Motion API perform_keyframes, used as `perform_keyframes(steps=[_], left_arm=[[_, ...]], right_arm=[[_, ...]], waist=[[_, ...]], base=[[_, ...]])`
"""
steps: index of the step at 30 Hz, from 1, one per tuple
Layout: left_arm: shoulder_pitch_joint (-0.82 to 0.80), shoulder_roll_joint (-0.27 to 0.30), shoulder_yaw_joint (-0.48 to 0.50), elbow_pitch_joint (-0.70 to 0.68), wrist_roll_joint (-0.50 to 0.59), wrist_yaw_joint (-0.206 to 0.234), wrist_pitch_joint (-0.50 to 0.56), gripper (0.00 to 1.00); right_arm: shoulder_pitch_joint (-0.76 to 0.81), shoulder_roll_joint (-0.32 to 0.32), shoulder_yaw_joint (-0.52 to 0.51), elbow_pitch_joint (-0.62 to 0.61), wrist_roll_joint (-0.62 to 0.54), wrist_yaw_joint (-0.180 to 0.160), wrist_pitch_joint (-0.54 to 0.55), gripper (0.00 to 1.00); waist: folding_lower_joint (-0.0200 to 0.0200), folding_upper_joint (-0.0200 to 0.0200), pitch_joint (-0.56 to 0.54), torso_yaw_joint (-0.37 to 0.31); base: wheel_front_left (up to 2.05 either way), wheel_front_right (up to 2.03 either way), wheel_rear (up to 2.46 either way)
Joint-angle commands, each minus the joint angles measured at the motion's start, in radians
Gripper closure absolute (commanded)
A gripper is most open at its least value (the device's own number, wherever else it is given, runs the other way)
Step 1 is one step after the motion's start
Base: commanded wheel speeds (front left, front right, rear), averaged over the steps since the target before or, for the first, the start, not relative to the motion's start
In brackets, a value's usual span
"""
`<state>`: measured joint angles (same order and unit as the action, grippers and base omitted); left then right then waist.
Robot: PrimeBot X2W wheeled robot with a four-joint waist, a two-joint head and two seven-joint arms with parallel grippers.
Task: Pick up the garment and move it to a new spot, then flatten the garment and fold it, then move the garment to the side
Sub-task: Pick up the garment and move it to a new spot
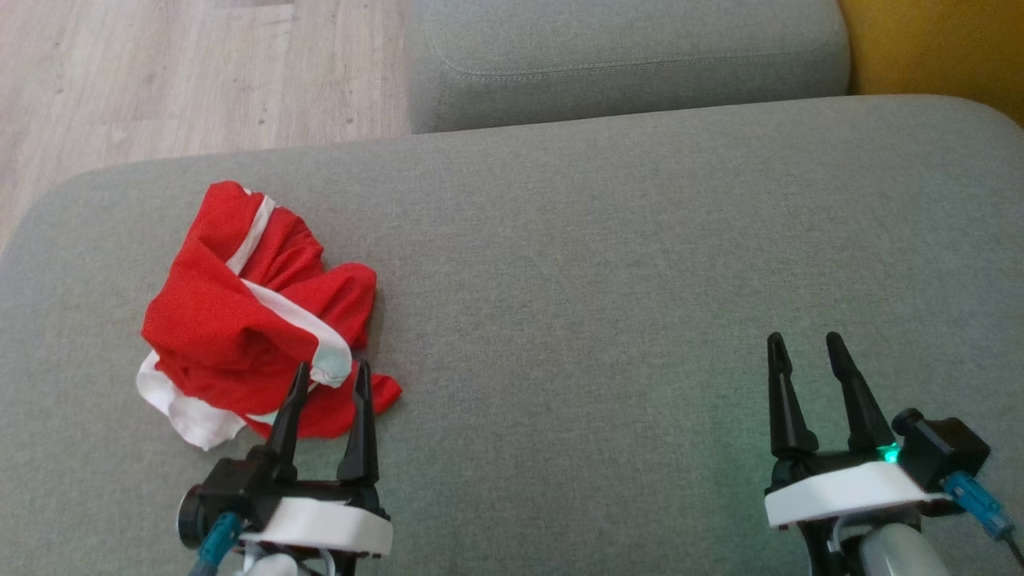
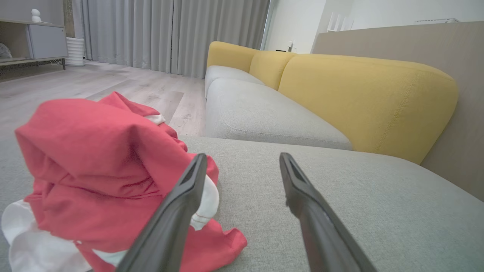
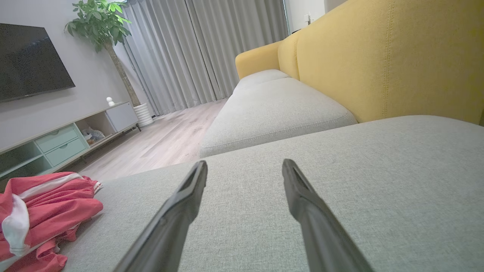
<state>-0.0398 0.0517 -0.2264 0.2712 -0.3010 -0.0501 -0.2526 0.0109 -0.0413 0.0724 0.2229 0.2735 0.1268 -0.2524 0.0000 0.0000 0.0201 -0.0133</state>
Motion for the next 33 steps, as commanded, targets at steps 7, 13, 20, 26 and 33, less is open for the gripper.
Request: perform_keyframes(steps=[7,13,20,26,33], left_arm=[[-0.040,-0.001,0.030,-0.035,-0.009,0.010,-0.009,0.00],[-0.036,-0.001,0.052,-0.033,-0.003,0.027,-0.009,0.00],[-0.022,-0.001,0.079,-0.039,0.019,0.026,-0.009,0.00],[-0.010,-0.001,0.102,-0.040,0.029,0.024,-0.009,0.00],[0.004,-0.001,0.124,-0.041,0.038,0.016,-0.009,0.00]], right_arm=[[-0.037,-0.009,0.039,-0.041,0.017,0.004,-0.009,0.00],[-0.031,-0.009,0.075,-0.050,0.030,0.004,-0.009,0.00],[-0.018,-0.009,0.127,-0.053,0.047,0.004,-0.009,0.00],[-0.007,-0.009,0.148,-0.054,0.060,0.004,-0.009,0.00],[0.000,-0.009,0.183,-0.049,0.065,0.004,-0.009,0.00]], waist=[[0.0000,0.0000,-0.005,0.021],[0.0000,0.0000,-0.012,0.076],[0.0000,0.0000,-0.036,0.160],[0.0000,0.0000,-0.053,0.237],[0.0000,0.0000,-0.063,0.300]], base=[[0.00,0.00,0.00],[0.00,0.00,0.00],[0.00,0.00,0.00],[0.00,0.00,0.00],[0.00,0.00,0.00]])
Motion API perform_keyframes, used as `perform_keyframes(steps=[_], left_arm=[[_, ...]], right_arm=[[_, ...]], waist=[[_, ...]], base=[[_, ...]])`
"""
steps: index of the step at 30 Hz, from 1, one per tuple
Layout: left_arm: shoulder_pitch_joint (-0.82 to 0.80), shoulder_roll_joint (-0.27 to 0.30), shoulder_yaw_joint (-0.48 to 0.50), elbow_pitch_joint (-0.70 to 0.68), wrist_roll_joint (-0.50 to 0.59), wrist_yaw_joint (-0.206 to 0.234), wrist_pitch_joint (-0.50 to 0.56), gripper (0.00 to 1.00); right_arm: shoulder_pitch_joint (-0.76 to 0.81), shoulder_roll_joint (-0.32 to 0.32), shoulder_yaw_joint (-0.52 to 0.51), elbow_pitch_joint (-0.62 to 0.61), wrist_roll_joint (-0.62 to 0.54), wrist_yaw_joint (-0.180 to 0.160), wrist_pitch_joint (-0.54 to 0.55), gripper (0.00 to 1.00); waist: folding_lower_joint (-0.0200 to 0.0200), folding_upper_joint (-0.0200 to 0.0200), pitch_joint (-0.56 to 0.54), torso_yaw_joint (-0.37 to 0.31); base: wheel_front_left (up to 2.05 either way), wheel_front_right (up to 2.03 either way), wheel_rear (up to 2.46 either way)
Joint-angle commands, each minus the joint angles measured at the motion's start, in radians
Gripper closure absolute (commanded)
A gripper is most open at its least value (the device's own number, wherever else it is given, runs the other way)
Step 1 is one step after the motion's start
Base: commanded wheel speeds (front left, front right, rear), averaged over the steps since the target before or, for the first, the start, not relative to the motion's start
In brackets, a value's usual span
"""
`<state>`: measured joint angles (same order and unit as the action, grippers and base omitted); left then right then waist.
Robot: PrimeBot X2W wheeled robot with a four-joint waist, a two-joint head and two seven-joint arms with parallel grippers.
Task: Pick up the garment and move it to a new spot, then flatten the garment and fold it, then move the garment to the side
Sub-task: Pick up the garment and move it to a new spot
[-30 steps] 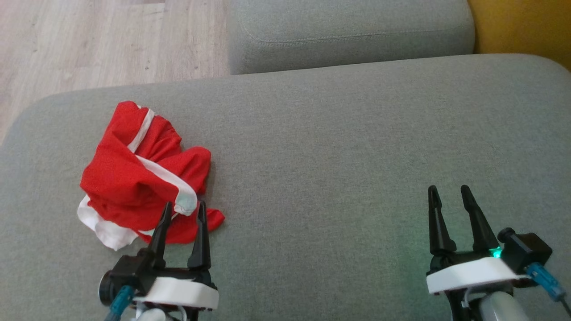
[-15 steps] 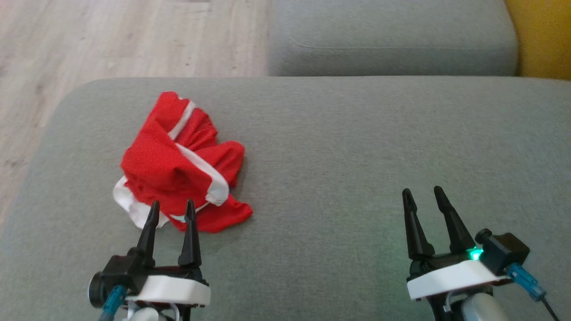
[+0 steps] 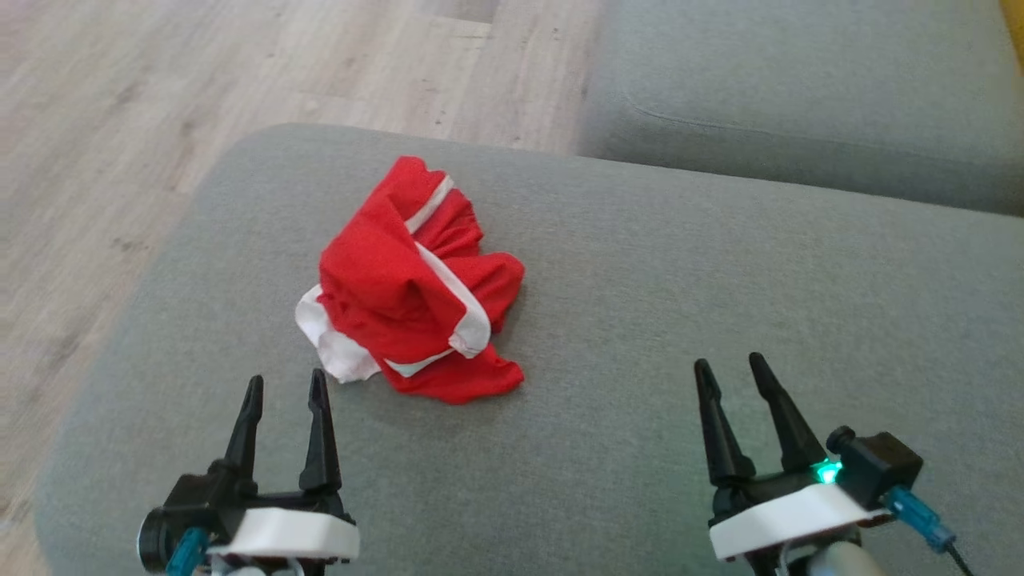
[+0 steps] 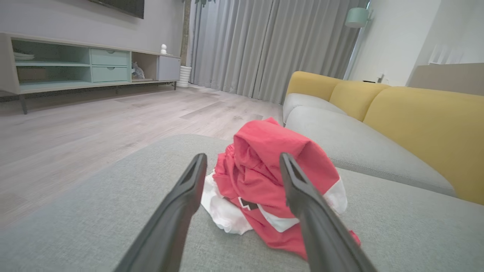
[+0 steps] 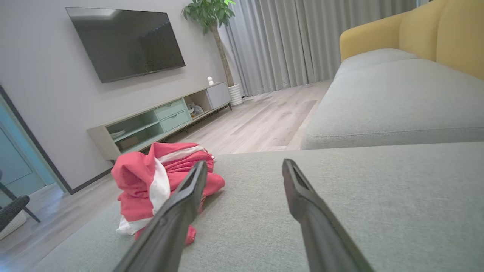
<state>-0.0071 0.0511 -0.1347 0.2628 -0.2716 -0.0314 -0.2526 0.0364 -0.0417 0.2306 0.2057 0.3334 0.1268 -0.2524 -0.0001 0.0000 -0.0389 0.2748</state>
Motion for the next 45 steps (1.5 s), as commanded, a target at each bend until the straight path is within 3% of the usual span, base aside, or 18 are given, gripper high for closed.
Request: perform_keyframes(steps=[1,11,18,21,27,33,43,44,45], left_arm=[[-0.027,-0.001,0.033,-0.033,0.009,-0.002,-0.009,0.00],[-0.021,-0.001,0.047,-0.037,0.003,0.001,-0.009,0.00],[-0.080,0.016,0.035,-0.023,0.038,-0.039,-0.009,0.00],[-0.170,0.049,0.010,0.007,0.055,-0.063,-0.001,0.00],[-0.421,0.138,-0.076,0.101,0.057,-0.094,0.180,0.00],[-0.646,0.209,-0.142,0.226,-0.048,-0.099,0.423,0.00],[-0.720,0.273,-0.192,0.369,-0.083,-0.099,0.524,0.00],[-0.718,0.275,-0.205,0.375,-0.093,-0.099,0.528,0.03],[-0.717,0.279,-0.218,0.378,-0.105,-0.099,0.527,1.00]], right_arm=[[-0.026,-0.008,0.031,-0.030,0.006,0.004,-0.009,0.00],[-0.026,-0.008,0.072,-0.027,0.005,0.004,-0.009,0.00],[-0.045,-0.008,0.072,-0.033,-0.011,0.004,-0.009,0.00],[-0.063,-0.008,0.061,-0.040,-0.028,0.004,-0.009,0.00],[-0.122,-0.008,0.057,-0.058,-0.060,0.004,-0.009,0.00],[-0.181,-0.008,0.072,-0.077,-0.074,0.004,-0.009,0.00],[-0.211,-0.008,0.076,-0.077,-0.069,0.004,-0.009,0.00],[-0.211,-0.008,0.076,-0.077,-0.068,0.004,-0.009,0.00],[-0.211,-0.008,0.077,-0.075,-0.067,0.004,-0.009,0.00]], waist=[[0.0001,0.0000,-0.005,0.018],[0.0001,0.0000,-0.006,0.037],[0.0001,0.0000,0.040,0.008],[0.0001,0.0000,0.082,-0.004],[0.0001,0.0000,0.192,-0.039],[0.0001,0.0000,0.283,-0.087],[0.0001,0.0000,0.324,-0.135],[0.0001,0.0000,0.322,-0.137],[0.0001,0.0000,0.320,-0.139]], base=[[0.00,0.00,0.00],[0.00,0.00,0.00],[0.00,0.00,0.00],[0.00,0.00,0.00],[0.00,0.00,0.00],[0.00,0.00,0.00],[0.00,0.00,0.00],[0.00,0.00,0.00],[0.00,0.00,0.00]])
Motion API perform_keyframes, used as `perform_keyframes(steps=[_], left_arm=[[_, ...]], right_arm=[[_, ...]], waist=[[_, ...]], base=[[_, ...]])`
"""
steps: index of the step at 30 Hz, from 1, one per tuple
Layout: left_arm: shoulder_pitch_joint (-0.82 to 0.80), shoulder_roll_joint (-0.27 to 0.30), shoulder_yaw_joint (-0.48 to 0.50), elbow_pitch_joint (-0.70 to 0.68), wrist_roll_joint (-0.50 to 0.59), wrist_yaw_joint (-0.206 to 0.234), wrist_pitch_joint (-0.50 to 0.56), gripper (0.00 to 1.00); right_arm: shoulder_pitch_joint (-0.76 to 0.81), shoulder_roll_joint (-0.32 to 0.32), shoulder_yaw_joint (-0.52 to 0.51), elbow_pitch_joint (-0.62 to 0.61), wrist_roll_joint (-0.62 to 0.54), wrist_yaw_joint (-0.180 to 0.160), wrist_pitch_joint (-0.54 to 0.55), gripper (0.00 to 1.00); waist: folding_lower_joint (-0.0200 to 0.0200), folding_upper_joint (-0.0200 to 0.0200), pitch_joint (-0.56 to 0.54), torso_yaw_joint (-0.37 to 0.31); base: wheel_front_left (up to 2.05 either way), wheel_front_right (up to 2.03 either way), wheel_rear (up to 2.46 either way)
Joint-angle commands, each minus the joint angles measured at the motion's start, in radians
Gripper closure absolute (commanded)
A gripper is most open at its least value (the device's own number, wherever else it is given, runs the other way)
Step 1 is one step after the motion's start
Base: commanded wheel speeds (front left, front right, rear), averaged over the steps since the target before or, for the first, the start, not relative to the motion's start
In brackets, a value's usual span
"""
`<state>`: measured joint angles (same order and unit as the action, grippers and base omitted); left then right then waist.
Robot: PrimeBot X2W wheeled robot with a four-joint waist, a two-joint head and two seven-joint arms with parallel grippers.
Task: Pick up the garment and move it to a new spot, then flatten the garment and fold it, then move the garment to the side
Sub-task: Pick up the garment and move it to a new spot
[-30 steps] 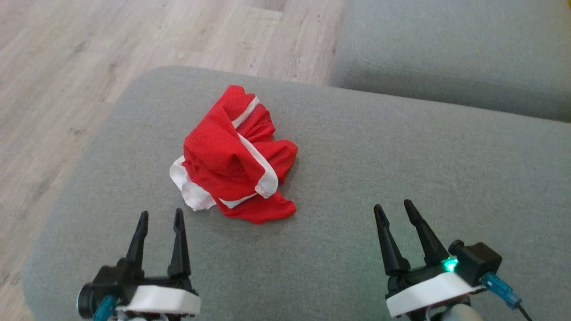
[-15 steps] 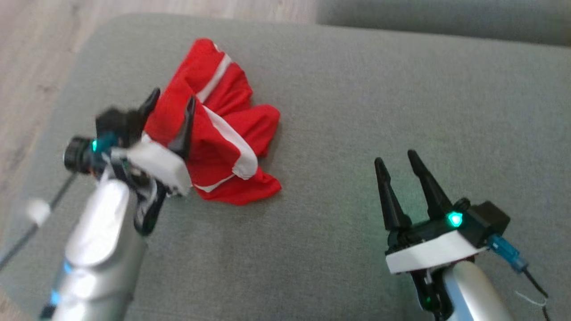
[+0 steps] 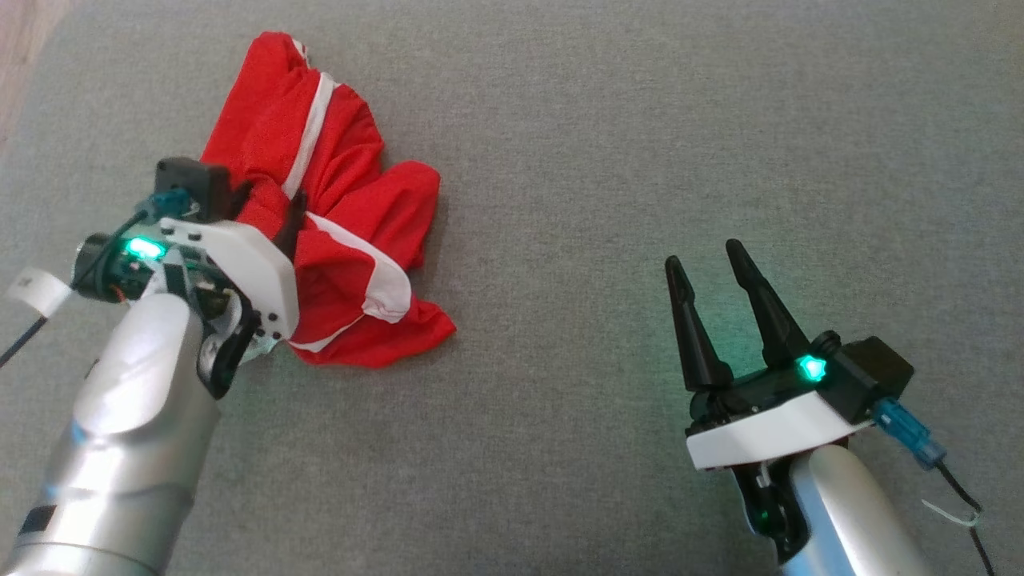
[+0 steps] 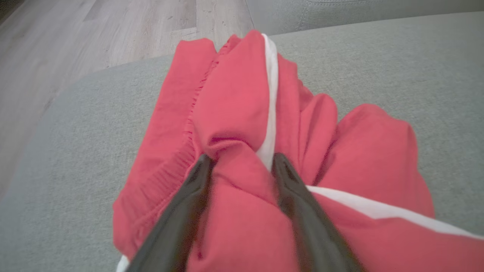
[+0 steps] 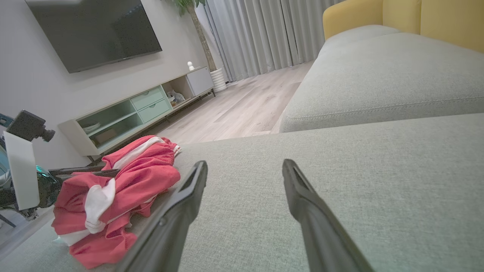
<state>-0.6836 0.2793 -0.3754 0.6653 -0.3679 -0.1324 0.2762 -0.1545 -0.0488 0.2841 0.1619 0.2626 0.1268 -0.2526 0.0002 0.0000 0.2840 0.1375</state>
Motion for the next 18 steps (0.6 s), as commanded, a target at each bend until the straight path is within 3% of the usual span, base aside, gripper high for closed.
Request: perform_keyframes(steps=[1,9,18], left_arm=[[-0.039,0.056,0.011,-0.025,-0.020,0.002,-0.008,1.00],[-0.041,0.070,0.004,-0.091,-0.086,0.002,-0.167,1.00],[-0.009,0.055,0.048,-0.284,-0.118,0.015,-0.330,1.00]], right_arm=[[-0.020,-0.001,0.025,-0.031,0.005,0.004,-0.009,0.00],[-0.008,-0.001,0.033,-0.019,0.015,0.004,-0.009,0.00],[0.020,-0.001,0.045,-0.013,0.032,0.004,-0.009,0.00]], waist=[[-0.0002,0.0000,-0.006,-0.004],[-0.0002,0.0000,-0.058,-0.013],[-0.0002,0.0000,-0.140,-0.052]], base=[[0.00,0.00,0.00],[0.00,0.00,0.00],[0.00,0.00,0.00]])
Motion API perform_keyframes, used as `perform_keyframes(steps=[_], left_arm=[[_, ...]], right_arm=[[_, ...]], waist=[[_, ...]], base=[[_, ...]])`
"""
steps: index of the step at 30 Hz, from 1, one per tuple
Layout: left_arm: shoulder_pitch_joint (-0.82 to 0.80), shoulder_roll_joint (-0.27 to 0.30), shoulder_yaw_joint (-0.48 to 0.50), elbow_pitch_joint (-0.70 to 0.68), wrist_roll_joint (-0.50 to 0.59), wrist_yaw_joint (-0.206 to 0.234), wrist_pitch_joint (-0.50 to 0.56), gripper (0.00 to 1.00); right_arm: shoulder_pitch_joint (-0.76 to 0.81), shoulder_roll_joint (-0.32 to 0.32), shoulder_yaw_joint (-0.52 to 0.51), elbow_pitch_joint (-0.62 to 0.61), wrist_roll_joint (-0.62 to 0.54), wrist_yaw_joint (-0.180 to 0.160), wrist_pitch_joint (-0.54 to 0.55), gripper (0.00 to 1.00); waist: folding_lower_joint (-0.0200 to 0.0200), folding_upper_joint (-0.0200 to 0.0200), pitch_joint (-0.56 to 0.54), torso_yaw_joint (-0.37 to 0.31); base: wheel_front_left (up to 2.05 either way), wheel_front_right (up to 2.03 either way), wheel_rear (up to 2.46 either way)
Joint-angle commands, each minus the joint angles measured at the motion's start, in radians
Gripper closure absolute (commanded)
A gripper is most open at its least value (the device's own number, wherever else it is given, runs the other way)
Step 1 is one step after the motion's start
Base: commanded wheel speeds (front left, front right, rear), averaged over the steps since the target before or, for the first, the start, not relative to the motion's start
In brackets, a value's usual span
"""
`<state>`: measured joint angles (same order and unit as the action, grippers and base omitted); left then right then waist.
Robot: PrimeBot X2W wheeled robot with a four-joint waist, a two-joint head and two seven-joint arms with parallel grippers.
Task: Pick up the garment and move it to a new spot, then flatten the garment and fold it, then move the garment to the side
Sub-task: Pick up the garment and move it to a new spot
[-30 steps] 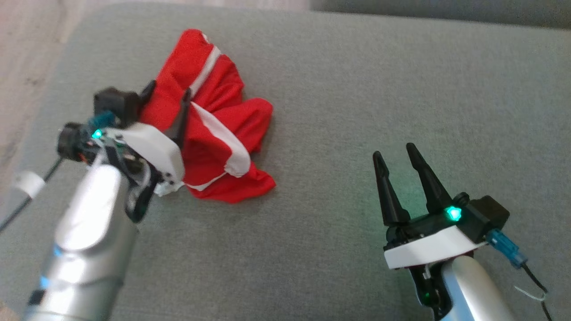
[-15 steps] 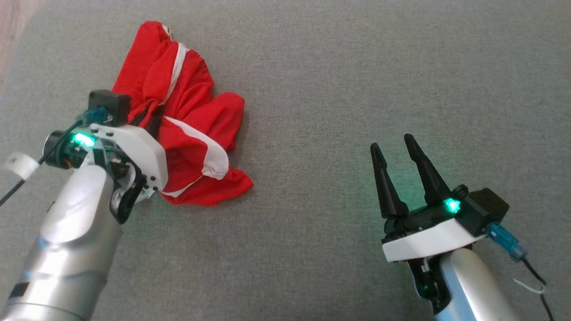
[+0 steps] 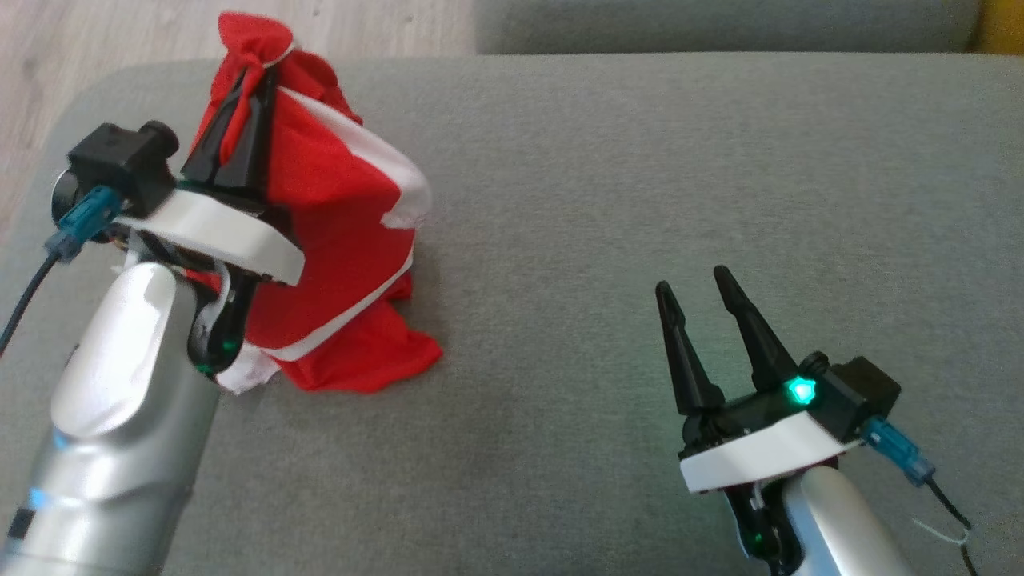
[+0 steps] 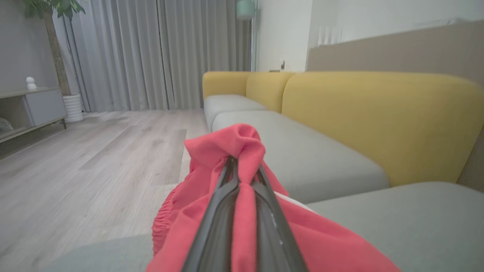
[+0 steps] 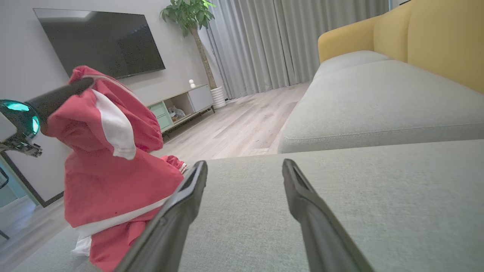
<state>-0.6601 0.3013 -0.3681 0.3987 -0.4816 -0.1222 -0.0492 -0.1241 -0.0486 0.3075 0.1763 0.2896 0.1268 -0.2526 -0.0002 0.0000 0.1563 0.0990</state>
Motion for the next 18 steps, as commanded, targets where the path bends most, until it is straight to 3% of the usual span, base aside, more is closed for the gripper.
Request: perform_keyframes(steps=[1,10,18], left_arm=[[-0.024,0.028,0.044,-0.049,-0.010,0.007,-0.012,1.00],[0.033,-0.023,-0.031,-0.300,-0.016,0.017,0.029,1.00],[-0.024,-0.077,-0.135,-0.318,0.015,0.011,0.083,1.00]], right_arm=[[-0.007,-0.002,0.020,-0.028,0.007,0.004,-0.009,0.00],[0.001,-0.002,0.007,-0.047,0.024,0.004,-0.009,0.00],[-0.025,-0.002,0.013,-0.090,0.050,0.004,-0.009,0.00]], waist=[[0.0002,0.0000,-0.020,-0.022],[0.0002,0.0000,-0.027,-0.124],[0.0002,0.0000,0.023,-0.281]], base=[[0.00,0.00,0.00],[0.00,0.00,0.00],[0.00,0.00,0.00]])
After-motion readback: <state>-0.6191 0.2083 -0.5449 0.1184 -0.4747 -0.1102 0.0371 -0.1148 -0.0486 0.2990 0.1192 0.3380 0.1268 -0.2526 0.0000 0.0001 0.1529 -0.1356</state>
